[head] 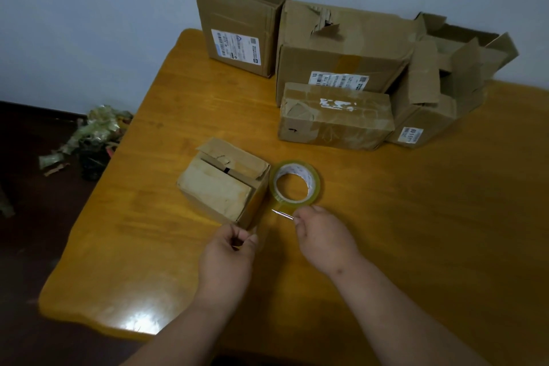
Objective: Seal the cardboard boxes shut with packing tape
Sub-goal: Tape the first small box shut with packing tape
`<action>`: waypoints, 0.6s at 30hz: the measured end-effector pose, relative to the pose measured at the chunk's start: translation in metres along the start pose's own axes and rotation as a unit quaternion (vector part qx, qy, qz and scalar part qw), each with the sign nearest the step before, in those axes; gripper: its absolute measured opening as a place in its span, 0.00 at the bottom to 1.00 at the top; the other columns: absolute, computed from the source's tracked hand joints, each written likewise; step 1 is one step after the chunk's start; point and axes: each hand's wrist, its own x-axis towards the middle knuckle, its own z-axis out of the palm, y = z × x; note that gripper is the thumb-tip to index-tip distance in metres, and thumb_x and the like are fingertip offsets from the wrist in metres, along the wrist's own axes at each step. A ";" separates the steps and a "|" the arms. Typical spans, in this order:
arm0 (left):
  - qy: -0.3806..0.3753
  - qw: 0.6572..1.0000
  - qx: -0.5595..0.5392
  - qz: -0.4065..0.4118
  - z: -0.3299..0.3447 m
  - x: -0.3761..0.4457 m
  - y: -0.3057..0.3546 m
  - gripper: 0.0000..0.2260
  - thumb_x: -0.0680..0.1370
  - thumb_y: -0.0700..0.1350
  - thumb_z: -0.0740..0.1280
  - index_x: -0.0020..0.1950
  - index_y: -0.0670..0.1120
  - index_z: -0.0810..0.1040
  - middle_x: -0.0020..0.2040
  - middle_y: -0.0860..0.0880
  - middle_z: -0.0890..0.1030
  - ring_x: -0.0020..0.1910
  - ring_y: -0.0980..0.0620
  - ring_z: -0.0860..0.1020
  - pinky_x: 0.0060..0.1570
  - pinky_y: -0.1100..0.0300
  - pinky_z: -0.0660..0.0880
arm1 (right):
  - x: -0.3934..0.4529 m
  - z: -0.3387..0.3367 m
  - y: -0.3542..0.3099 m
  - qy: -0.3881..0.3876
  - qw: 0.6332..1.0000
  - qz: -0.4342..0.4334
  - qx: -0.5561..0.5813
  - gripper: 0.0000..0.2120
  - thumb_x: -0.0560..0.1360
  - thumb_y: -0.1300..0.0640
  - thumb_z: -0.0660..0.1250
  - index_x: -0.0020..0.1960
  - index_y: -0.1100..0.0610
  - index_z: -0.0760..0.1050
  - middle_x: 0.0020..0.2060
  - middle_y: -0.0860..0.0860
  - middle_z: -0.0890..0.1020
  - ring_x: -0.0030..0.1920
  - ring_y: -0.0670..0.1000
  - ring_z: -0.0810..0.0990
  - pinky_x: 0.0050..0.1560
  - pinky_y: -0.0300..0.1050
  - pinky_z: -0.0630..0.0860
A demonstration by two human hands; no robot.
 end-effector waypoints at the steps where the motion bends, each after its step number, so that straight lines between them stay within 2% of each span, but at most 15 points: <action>1: 0.000 1.000 -0.001 0.000 -0.001 0.000 0.000 0.08 0.77 0.41 0.70 0.40 0.43 0.75 0.30 0.48 0.77 0.27 0.53 0.71 0.31 0.54 0.72 | 0.000 -0.001 0.000 0.008 1.000 0.000 -0.004 0.11 0.82 0.55 0.56 0.56 0.55 0.76 0.51 0.51 0.77 0.50 0.54 0.77 0.47 0.47 0.73; 5: 0.001 1.000 -0.006 -0.007 -0.002 0.002 -0.001 0.07 0.77 0.41 0.69 0.41 0.43 0.75 0.30 0.48 0.77 0.27 0.53 0.71 0.31 0.55 0.71 | 0.001 -0.003 0.001 0.007 1.000 0.005 0.006 0.08 0.82 0.53 0.57 0.54 0.53 0.74 0.50 0.51 0.75 0.47 0.54 0.77 0.44 0.48 0.74; 7: 0.005 1.000 -0.001 -0.006 -0.002 0.002 -0.001 0.07 0.77 0.41 0.70 0.41 0.43 0.75 0.30 0.49 0.76 0.26 0.54 0.70 0.31 0.55 0.71 | 0.001 -0.004 0.004 -0.018 0.998 0.021 0.056 0.03 0.82 0.52 0.58 0.50 0.48 0.69 0.44 0.48 0.74 0.41 0.51 0.75 0.37 0.47 0.70; 10: 0.009 1.000 -0.003 -0.007 -0.001 0.002 -0.001 0.06 0.77 0.41 0.70 0.41 0.42 0.75 0.30 0.50 0.76 0.25 0.55 0.70 0.31 0.55 0.71 | 0.002 -0.005 0.008 -0.080 0.983 0.059 0.152 0.05 0.82 0.53 0.59 0.47 0.47 0.68 0.34 0.47 0.73 0.33 0.48 0.71 0.33 0.44 0.66; 12: 0.006 1.000 -0.009 -0.011 -0.001 0.002 -0.001 0.07 0.78 0.41 0.69 0.41 0.42 0.75 0.28 0.51 0.75 0.25 0.57 0.70 0.30 0.55 0.71 | 0.003 -0.006 0.009 -0.118 0.969 0.087 0.199 0.05 0.82 0.56 0.60 0.50 0.46 0.71 0.38 0.49 0.77 0.38 0.49 0.75 0.37 0.44 0.70; 14: 0.001 1.000 -0.015 -0.014 0.000 0.003 0.000 0.06 0.78 0.41 0.69 0.42 0.42 0.75 0.28 0.52 0.75 0.25 0.57 0.70 0.30 0.55 0.71 | 0.002 -0.007 0.012 -0.145 0.959 0.099 0.224 0.07 0.81 0.59 0.59 0.55 0.50 0.73 0.43 0.50 0.78 0.42 0.50 0.76 0.41 0.43 0.72; 18: 0.002 1.000 -0.010 -0.011 0.000 0.003 0.003 0.07 0.78 0.41 0.69 0.42 0.41 0.75 0.28 0.51 0.75 0.25 0.57 0.70 0.30 0.56 0.71 | -0.002 -0.009 0.016 -0.158 0.962 0.078 0.206 0.09 0.82 0.59 0.58 0.60 0.55 0.74 0.43 0.49 0.79 0.39 0.46 0.74 0.41 0.40 0.71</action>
